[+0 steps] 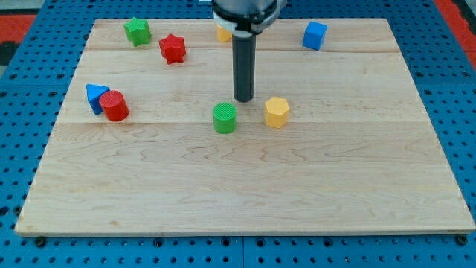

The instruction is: Move the yellow hexagon towards the center right of the board

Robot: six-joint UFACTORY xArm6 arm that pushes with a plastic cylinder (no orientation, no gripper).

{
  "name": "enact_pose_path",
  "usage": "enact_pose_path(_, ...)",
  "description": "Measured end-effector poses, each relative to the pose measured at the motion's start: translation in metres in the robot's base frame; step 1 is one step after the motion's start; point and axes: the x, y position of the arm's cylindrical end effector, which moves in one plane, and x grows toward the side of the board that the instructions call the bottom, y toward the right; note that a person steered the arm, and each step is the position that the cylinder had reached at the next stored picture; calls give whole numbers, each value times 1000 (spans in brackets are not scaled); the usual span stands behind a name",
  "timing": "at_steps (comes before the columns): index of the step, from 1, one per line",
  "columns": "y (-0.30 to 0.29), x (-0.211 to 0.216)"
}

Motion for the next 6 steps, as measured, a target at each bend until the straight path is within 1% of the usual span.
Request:
enact_pose_path(1, 78, 26)
enact_pose_path(2, 125, 34)
enact_pose_path(3, 111, 96)
enact_pose_path(4, 168, 59)
enact_pose_path(5, 145, 48)
enact_pose_path(6, 116, 66)
